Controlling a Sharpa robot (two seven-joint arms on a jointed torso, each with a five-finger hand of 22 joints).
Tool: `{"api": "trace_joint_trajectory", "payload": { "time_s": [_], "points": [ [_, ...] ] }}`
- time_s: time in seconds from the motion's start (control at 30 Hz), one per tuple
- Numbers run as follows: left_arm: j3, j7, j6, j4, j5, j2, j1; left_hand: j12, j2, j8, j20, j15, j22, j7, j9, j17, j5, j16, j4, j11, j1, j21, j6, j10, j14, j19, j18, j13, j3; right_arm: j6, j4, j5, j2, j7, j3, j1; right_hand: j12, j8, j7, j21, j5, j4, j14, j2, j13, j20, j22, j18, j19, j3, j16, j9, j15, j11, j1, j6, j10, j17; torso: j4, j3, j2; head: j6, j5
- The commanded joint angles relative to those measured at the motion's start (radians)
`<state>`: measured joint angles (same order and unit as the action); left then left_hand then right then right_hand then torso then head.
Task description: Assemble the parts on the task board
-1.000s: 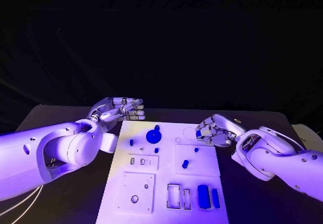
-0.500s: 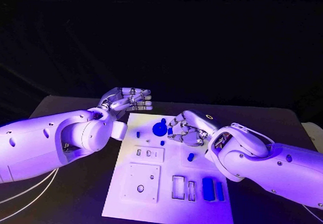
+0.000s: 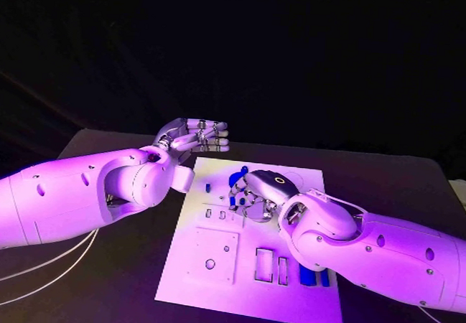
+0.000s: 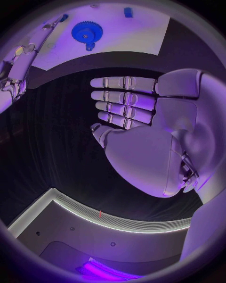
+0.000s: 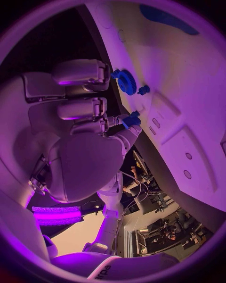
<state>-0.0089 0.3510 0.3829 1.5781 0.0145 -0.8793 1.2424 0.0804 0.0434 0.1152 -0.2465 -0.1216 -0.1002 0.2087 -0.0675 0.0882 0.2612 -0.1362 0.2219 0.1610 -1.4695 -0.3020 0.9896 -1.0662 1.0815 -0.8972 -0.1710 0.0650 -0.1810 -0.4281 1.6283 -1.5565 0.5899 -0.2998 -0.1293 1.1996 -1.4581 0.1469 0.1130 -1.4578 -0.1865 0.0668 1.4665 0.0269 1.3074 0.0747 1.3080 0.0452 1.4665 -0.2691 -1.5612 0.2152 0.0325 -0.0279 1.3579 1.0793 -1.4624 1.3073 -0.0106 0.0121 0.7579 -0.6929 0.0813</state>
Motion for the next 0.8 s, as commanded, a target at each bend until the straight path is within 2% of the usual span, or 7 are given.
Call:
{"api": "trace_joint_trajectory", "payload": {
  "time_s": [0.03, 0.17, 0.33, 0.47, 0.8],
  "points": [
    [0.001, 0.003, -0.02, 0.0, 0.001, 0.003, 0.001, -0.006, 0.006, -0.003, -0.002, -0.005, 0.001, 0.008, 0.001, -0.001, 0.001, 0.006, 0.001, 0.004, -0.005, 0.005, 0.0, -0.002, 0.001, -0.001, -0.013, 0.0, -0.005, 0.033, -0.01, -0.054, -0.014, -0.035, -0.001, -0.011, 0.0, 0.024, -0.013, -0.002, -0.003, 0.003, 0.1, 0.001, 0.128, -0.004, 0.155, -0.011, 0.02, -0.003, -0.002, 0.026, 0.009, 0.005, -0.007, 0.008, -0.004, 0.245, -0.0003, 0.0007, 0.0, -0.004, 0.01],
    [0.001, 0.003, -0.02, -0.001, 0.001, 0.003, 0.001, -0.006, 0.006, -0.003, -0.002, -0.005, 0.001, 0.008, 0.001, -0.001, 0.001, 0.006, 0.001, 0.004, -0.005, 0.005, 0.0, -0.002, 0.001, -0.001, -0.013, 0.0, -0.005, 0.036, -0.019, -0.062, -0.029, -0.04, -0.002, -0.023, 0.0, 0.025, -0.014, -0.002, -0.005, 0.003, 0.1, 0.002, 0.128, -0.005, 0.155, -0.011, 0.02, -0.003, -0.002, 0.026, 0.009, 0.005, -0.008, 0.009, -0.004, 0.245, -0.0016, 0.0014, 0.001, -0.001, 0.014],
    [0.001, 0.002, -0.021, -0.001, 0.001, 0.004, 0.001, -0.006, 0.006, -0.003, -0.002, -0.005, 0.001, 0.008, 0.001, -0.001, 0.001, 0.006, 0.001, 0.004, -0.005, 0.005, 0.0, -0.002, 0.001, -0.001, -0.013, 0.0, -0.005, 0.04, -0.033, -0.068, -0.043, -0.041, -0.003, -0.032, 0.0, 0.025, -0.014, 0.0, -0.006, 0.003, 0.099, 0.003, 0.127, -0.005, 0.153, -0.011, 0.019, -0.003, -0.002, 0.026, 0.009, 0.005, -0.008, 0.009, -0.004, 0.244, 0.0002, 0.0, 0.0, -0.006, 0.021],
    [0.001, 0.002, -0.021, -0.001, 0.001, 0.004, 0.001, -0.006, 0.006, -0.003, -0.002, -0.005, 0.001, 0.008, 0.001, -0.001, 0.001, 0.006, 0.001, 0.004, -0.005, 0.005, 0.0, -0.002, 0.001, -0.001, -0.013, 0.0, -0.005, 0.044, -0.042, -0.069, -0.051, -0.042, -0.003, -0.039, 0.0, 0.025, -0.014, 0.0, -0.006, 0.003, 0.099, 0.003, 0.128, -0.005, 0.153, -0.011, 0.019, -0.003, -0.002, 0.026, 0.009, 0.005, -0.008, 0.009, -0.004, 0.243, -0.0004, 0.0012, 0.001, -0.008, 0.026],
    [0.001, 0.001, -0.023, 0.0, 0.001, 0.004, 0.001, -0.006, 0.006, -0.003, -0.002, -0.005, 0.001, 0.008, 0.001, -0.001, 0.001, 0.006, 0.001, 0.004, -0.005, 0.005, 0.0, -0.002, 0.001, -0.001, -0.013, 0.0, -0.005, 0.056, -0.062, -0.073, -0.059, -0.045, -0.004, -0.052, -0.001, 0.026, -0.014, 0.001, -0.009, 0.003, 0.099, 0.006, 0.129, -0.005, 0.152, -0.011, 0.018, -0.003, -0.001, 0.026, 0.009, 0.005, -0.012, 0.009, -0.005, 0.243, -0.0012, 0.0011, 0.001, -0.012, 0.031]
  ]
}}
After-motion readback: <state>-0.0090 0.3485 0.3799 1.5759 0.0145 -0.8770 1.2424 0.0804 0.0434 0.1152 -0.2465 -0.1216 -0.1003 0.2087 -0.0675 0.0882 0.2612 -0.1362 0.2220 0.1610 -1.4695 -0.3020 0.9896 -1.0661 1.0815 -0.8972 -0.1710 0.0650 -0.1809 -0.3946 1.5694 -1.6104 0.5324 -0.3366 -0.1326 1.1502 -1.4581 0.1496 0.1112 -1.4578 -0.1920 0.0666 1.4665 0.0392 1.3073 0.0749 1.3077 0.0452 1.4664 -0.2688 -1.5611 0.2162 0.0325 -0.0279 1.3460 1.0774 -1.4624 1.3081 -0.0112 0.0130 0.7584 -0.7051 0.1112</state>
